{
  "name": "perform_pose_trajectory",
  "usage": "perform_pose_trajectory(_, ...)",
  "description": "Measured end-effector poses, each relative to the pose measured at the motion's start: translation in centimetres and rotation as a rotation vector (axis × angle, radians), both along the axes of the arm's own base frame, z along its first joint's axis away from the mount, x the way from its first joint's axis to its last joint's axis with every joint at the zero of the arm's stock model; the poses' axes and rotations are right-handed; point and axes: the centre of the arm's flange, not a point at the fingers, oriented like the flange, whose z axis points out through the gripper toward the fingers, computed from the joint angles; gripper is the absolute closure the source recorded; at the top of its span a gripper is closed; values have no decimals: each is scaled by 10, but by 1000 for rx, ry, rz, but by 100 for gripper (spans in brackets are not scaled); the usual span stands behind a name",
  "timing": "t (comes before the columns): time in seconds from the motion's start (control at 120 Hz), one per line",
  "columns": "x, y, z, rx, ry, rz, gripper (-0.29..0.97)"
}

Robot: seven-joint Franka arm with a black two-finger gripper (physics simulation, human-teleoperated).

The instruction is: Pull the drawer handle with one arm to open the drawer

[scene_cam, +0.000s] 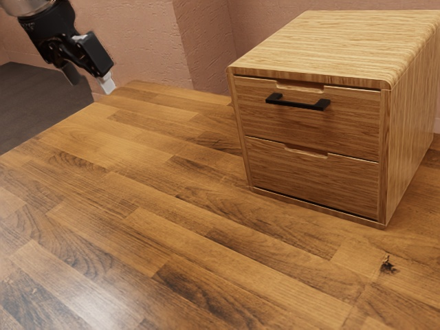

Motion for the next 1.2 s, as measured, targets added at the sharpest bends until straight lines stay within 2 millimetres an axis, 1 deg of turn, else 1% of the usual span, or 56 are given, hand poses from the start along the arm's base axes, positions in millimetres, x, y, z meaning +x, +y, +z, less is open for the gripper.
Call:
perform_pose_trajectory(0.117, 4, 13, -12, 28, 48, 24, 0)
perform_pose_trajectory(0.2, 3, 20, -17, 32, 74, 31, 0)
perform_pose_trajectory(0.25, -3, 23, -15, 31, 77, 31, 0)
perform_pose_trajectory(0.35, -6, 29, -22, 19, 112, 19, 0)
perform_pose_trajectory(0.383, -4, 31, -24, 13, 110, -10, 0)
perform_pose_trajectory(0.475, 7, 40, -38, 28, 105, -104, 0)
perform_pose_trajectory(0.525, 14, 48, -47, 70, 100, -145, 0)
perform_pose_trajectory(0.575, 19, 55, -52, 122, 89, -198, 0)
perform_pose_trajectory(0.742, 25, 66, -48, 223, 37, -417, 0)
perform_pose_trajectory(0.842, 30, 66, -47, 243, 8, -533, 0)
perform_pose_trajectory(0.883, 34, 66, -48, 248, -1, -578, 0)
perform_pose_trajectory(0.95, 47, 64, -55, 253, -7, -654, 0)
perform_pose_trajectory(0.983, 58, 52, -58, 257, -13, -708, 0)
perform_pose_trajectory(1.0, 65, 39, -59, 260, -18, -745, 0)
perform_pose_trajectory(1.017, 73, 21, -59, 264, -26, -793, 0)
perform_pose_trajectory(1.042, 84, -19, -58, 272, -42, -881, 0)
perform_pose_trajectory(1.067, 92, -68, -58, 280, -60, -983, 0)
perform_pose_trajectory(1.1, 97, -133, -60, 288, -82, -1116, 0)
perform_pose_trajectory(1.117, 98, -161, -62, 290, -90, -1173, 0)
perform_pose_trajectory(1.133, 98, -183, -65, 291, -95, -1221, 0)
perform_pose_trajectory(1.15, 98, -200, -67, 294, -101, -1259, 0)
perform_pose_trajectory(1.167, 98, -211, -67, 298, -107, -1286, 0)
perform_pose_trajectory(1.183, 98, -217, -68, 302, -112, -1305, 0)
perform_pose_trajectory(1.2, 98, -219, -68, 306, -115, -1317, 0)
